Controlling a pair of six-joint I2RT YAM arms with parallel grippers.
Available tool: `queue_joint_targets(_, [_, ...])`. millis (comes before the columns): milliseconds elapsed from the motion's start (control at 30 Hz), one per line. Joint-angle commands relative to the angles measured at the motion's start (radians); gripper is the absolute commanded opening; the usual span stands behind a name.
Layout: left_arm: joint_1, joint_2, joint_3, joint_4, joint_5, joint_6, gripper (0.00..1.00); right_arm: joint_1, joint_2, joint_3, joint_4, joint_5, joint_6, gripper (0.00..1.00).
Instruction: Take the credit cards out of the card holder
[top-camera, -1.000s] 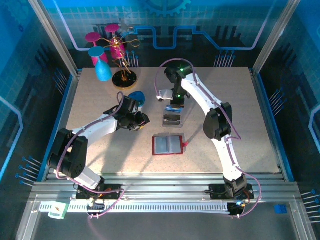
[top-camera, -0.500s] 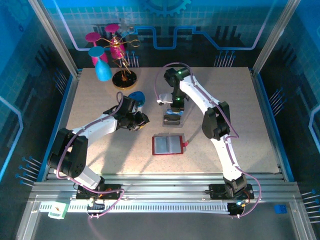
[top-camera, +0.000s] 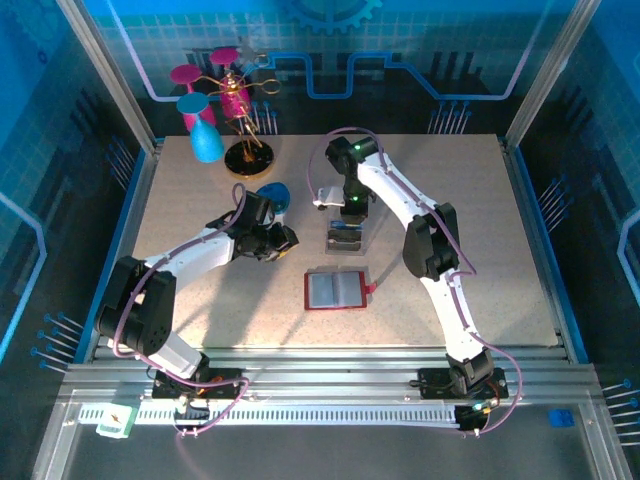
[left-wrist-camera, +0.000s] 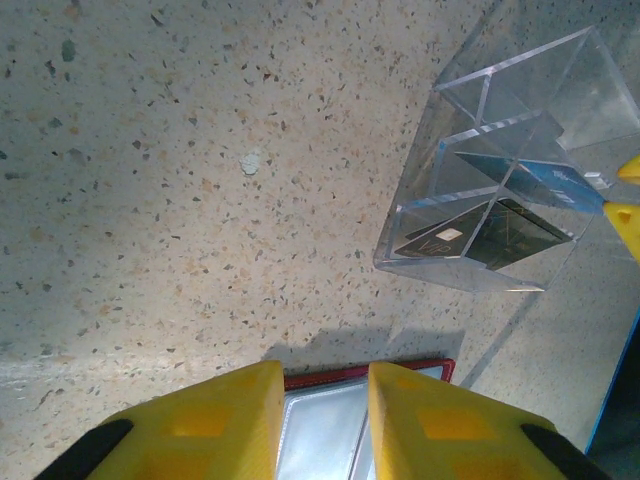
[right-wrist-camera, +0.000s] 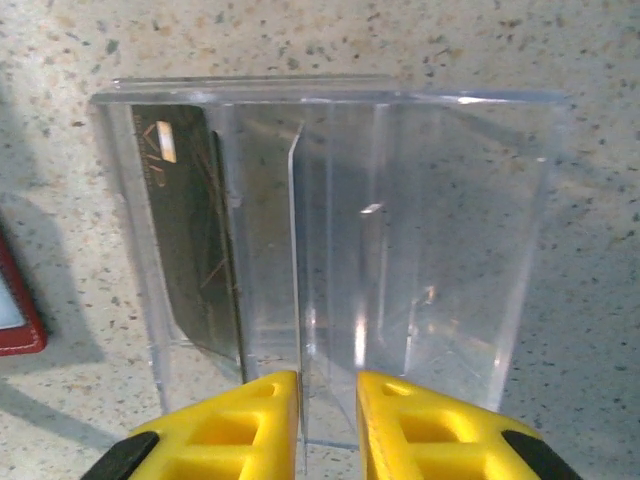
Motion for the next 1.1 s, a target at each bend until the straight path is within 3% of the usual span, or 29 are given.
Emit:
queue_joint_targets(0, [0.009,0.011,-0.009,0.011,0.021,0.003,0.29,0.009,-0.013,0.014,0.025,0.045,0.014,0.23])
queue_joint_targets(733, [0.011,-0.011,-0.034,0.025,0.023,-0.004,0.29,0.009,-0.051,-0.061,0.202,0.119,0.039,0.31])
queue_joint_targets(1067, [0.011,-0.007,-0.033,0.029,0.024,-0.008,0.29,0.009,-0.033,-0.102,0.207,0.097,0.043,0.31])
